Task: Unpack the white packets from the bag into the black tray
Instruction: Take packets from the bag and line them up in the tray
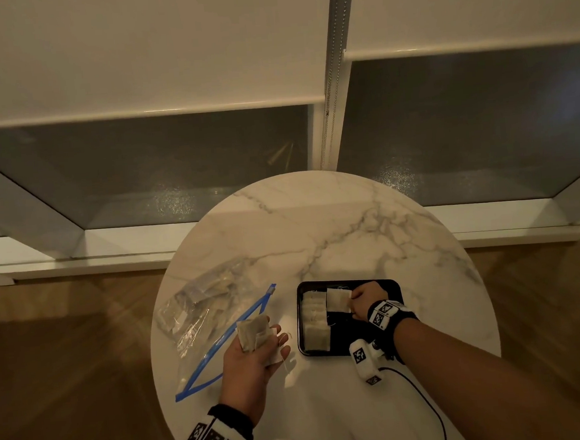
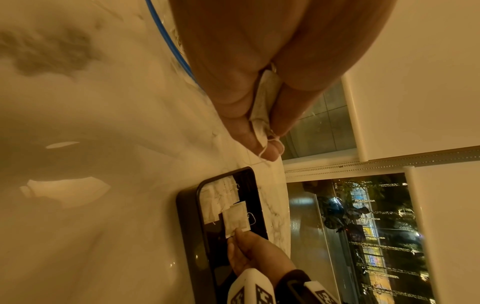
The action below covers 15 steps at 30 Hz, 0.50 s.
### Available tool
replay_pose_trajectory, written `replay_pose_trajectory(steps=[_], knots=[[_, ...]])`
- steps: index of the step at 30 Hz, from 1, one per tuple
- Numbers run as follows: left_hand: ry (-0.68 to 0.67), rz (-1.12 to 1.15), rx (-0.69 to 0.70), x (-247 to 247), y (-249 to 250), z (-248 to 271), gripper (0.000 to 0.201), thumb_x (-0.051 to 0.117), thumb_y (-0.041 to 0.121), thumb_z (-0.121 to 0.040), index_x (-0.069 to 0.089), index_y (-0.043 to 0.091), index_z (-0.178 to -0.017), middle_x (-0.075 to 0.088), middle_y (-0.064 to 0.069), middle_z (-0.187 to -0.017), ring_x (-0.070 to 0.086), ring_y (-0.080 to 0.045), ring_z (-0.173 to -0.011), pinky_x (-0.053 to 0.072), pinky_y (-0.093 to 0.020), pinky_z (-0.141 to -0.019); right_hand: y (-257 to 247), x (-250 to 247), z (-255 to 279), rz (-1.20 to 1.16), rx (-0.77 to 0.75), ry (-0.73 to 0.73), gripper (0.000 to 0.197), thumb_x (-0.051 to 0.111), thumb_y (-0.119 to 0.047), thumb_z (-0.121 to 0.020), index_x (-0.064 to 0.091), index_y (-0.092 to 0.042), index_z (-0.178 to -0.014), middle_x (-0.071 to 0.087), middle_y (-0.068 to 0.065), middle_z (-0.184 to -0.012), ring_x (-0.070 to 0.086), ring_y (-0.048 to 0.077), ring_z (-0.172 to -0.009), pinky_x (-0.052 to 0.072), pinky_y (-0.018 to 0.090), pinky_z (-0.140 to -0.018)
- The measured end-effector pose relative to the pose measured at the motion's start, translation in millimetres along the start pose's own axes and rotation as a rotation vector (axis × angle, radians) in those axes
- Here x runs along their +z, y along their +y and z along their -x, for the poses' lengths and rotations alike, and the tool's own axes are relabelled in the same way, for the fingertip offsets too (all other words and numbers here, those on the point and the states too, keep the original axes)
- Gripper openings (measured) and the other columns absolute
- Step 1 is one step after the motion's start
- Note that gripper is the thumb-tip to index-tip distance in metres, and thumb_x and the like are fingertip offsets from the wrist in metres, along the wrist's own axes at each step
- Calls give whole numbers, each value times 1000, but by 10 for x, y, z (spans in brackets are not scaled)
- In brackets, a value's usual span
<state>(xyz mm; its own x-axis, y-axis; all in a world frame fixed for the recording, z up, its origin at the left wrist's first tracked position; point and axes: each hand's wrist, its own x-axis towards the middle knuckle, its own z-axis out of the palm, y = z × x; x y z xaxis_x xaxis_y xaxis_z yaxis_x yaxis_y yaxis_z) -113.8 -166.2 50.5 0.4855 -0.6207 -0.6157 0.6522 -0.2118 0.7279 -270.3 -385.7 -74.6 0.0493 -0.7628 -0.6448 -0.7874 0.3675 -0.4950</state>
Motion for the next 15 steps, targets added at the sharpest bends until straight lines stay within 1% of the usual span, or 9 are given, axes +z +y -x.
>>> replay_pose_trajectory(steps=[3,6,8,10,12,13,15], knots=[[-3,-1,-1,7,-15,-1,30,58,-5,-94,61,9,-121,70,-18,-115,74,-26,-94,61,-32,-71,27,-8,9,-9,-2,14,10,69,-11,-86,75,-12,-94,70,13,-95,71,32,-74,62,40,-67],[-12,0,3,33,-11,-1,27,58,-6,-94,63,9,-115,70,-19,-114,73,-28,-96,61,-33,-72,57,-28,4,-15,-20,1,9,73,-17,-83,74,-13,-91,72,11,-90,71,28,-73,62,38,-68],[-12,2,5,59,-11,4,25,58,-6,-94,64,10,-112,70,-18,-113,73,-28,-96,61,-33,-72,59,-51,34,-29,-17,-5,7,76,-19,-81,73,-14,-83,72,11,-85,71,27,-71,62,38,-69],[-17,5,7,87,0,14,25,58,-6,-94,64,11,-111,70,-17,-112,73,-27,-95,61,-32,-71,47,-71,64,-39,-9,1,14,77,-19,-80,68,-18,-69,73,11,-80,72,27,-71,62,38,-69],[-19,11,6,109,8,25,25,58,-5,-94,63,13,-111,71,-16,-111,73,-26,-94,61,-32,-71,20,-90,91,-34,-7,-15,19,76,-17,-79,66,-18,-62,73,11,-73,72,28,-69,62,39,-67],[-21,18,3,124,11,37,25,58,-5,-94,63,13,-111,71,-15,-110,74,-25,-93,61,-32,-71,-2,-119,120,-39,-3,-30,17,75,-15,-79,68,-17,-63,72,11,-69,72,28,-67,62,42,-67],[-36,40,-11,152,29,61,26,59,-4,-94,63,12,-115,72,-15,-109,74,-26,-95,62,-33,-72,-73,-192,190,-110,-19,-17,9,71,-14,-79,72,-14,-70,71,11,-68,70,28,-65,62,46,-67]])
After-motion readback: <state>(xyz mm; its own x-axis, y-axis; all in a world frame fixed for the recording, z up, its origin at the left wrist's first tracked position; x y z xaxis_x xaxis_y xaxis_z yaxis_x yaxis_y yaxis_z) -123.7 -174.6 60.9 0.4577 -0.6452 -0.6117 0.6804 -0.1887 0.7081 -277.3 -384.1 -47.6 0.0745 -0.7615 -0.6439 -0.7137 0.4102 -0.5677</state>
